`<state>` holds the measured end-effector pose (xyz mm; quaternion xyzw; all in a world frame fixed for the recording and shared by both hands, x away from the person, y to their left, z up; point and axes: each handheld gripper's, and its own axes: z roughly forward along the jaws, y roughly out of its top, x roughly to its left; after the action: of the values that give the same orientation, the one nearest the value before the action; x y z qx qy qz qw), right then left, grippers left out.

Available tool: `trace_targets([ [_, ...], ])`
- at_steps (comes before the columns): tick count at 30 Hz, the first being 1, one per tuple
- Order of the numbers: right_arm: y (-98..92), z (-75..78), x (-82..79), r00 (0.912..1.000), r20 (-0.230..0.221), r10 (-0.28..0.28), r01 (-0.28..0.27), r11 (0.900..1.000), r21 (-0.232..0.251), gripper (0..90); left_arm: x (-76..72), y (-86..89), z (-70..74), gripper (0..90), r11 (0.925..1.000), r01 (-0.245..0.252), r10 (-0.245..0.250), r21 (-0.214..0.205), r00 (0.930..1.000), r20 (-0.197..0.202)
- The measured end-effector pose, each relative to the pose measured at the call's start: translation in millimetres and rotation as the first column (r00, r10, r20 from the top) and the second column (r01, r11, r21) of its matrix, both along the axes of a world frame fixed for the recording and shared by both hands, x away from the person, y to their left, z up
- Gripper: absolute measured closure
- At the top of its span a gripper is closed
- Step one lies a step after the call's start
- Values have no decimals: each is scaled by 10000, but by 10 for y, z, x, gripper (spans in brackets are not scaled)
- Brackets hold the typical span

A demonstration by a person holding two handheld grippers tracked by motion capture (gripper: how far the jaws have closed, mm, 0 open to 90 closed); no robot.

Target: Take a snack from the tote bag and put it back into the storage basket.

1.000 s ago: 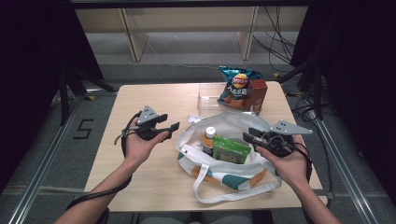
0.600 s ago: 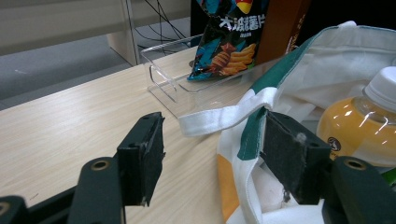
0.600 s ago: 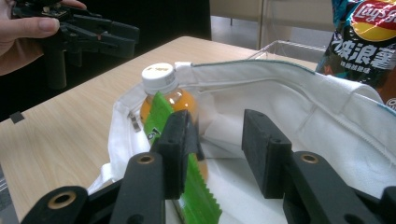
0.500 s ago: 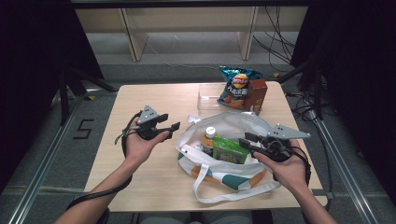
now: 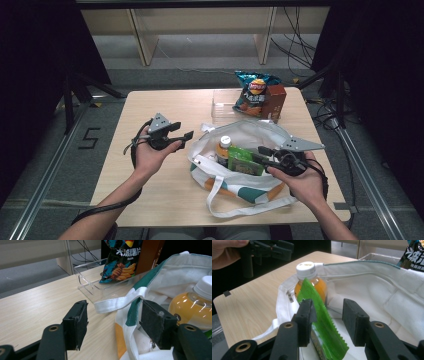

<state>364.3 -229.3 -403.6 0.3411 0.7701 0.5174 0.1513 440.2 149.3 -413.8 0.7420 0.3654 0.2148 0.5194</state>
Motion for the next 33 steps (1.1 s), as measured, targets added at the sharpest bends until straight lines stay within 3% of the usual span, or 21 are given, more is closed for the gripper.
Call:
trace_targets([
  [2, -5, 1, -1, 10000, 14, -39, 40, 9999, -148, 606, 3, 2, 1, 377, 10000, -5, 5, -1, 10000, 8],
  [4, 25, -8, -20, 9993, -378, 6, 0, 9999, 168, 606, 4, 5, 2, 376, 10000, -7, 7, -2, 10000, 11],
  [5, 8, -15, 2, 10000, 24, 43, -43, 9999, -158, 607, 4, 5, 2, 377, 10000, -5, 5, -5, 10000, 11],
  [6, 4, -17, 1, 10000, 40, 50, -48, 9994, -336, 607, 3, 6, 2, 376, 10000, -5, 5, -1, 10000, 12],
  [9, 41, -70, -11, 9995, -329, 15, -22, 9998, -216, 613, 2, 8, 2, 377, 10000, 0, 0, 16, 10000, 17],
  [11, 34, -82, -7, 9986, -514, 79, -99, 9992, -386, 631, 1, 9, 5, 377, 10000, 0, 0, 15, 10000, 30],
  [14, 31, -102, 8, 9988, -460, 170, -187, 9991, -372, 657, 0, 11, 8, 376, 10000, -8, 8, 16, 10000, 50],
  [16, 7, -101, 26, 9994, -252, 253, -268, 9976, -644, 676, 1, 12, 6, 376, 10000, -10, 10, 17, 10000, 42],
  [23, 19, -128, 26, 9993, -226, 288, -304, 9968, -746, 787, 0, 11, 7, 377, 10000, -5, 5, 34, 10000, 48],
  [26, 12, -116, 8, 9978, -549, 361, -408, 9955, -860, 835, 0, 10, 5, 377, 10000, -3, 3, 39, 10000, 44],
  [32, 9, -119, 19, 9993, -22, 376, -377, 9952, -904, 900, -1, 11, 12, 377, 10000, -3, 3, 31, 10000, 74],
  [33, 0, -104, 14, 9987, -144, 493, -505, 9935, -1024, 900, -2, 11, 11, 377, 10000, 0, 0, 27, 10000, 73],
])
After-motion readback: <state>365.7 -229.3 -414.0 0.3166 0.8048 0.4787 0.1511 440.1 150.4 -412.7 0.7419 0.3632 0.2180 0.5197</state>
